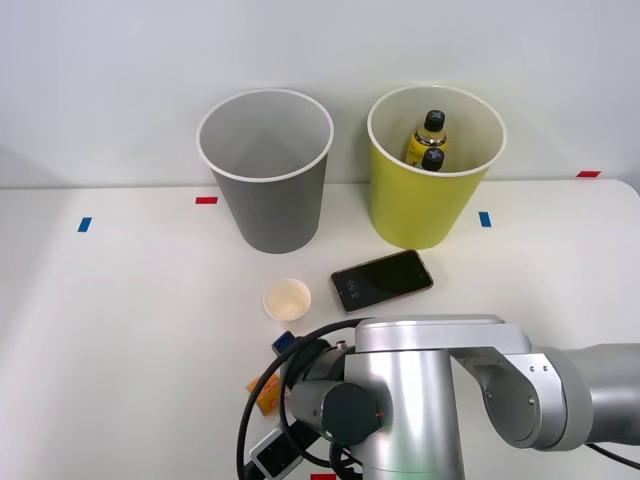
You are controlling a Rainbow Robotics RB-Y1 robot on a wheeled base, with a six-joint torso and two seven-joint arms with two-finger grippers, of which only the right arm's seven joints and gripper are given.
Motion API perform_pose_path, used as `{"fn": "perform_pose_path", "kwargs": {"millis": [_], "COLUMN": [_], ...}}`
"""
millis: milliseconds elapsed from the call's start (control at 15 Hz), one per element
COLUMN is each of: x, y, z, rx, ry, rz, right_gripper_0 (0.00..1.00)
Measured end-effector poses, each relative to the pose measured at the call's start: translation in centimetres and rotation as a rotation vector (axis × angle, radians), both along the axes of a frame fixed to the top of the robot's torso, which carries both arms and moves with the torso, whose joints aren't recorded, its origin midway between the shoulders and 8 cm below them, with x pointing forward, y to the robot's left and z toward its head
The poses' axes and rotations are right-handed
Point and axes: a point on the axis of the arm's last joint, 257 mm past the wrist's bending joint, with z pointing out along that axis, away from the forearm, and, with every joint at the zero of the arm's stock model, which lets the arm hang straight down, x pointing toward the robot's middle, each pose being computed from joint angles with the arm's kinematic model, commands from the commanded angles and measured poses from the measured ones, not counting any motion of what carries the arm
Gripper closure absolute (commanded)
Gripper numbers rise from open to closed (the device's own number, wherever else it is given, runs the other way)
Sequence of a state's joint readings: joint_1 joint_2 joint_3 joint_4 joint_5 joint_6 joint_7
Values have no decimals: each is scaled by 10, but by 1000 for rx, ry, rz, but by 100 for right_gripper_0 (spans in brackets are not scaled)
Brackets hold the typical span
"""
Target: Put cans in the gray bin, plastic bottles in the light green bin
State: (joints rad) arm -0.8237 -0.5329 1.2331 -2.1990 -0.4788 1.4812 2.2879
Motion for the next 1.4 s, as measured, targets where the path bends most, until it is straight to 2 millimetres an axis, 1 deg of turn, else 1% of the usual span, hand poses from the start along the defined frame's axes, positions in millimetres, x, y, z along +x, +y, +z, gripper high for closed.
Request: {"fn": "perform_pose_path", "kwargs": {"millis": [133,267,467,533,600,667,800,1067,1267,1400], "x": [-2,-4,-6,-5,-1,3,10,16,17,20], "y": [2,8,30,39,43,45,42,39,44,47], "z": [-5,-15,-21,-20,-18,-18,-20,-28,-32,-38], "rx": [-4,-3,29,49,63,70,61,38,32,22], "ry": [12,28,46,41,32,23,12,15,20,26], "rz": [2,4,14,18,17,15,7,-6,-10,-23], "right_gripper_0": [15,15,15,15,15,15,15,15,15,15]}}
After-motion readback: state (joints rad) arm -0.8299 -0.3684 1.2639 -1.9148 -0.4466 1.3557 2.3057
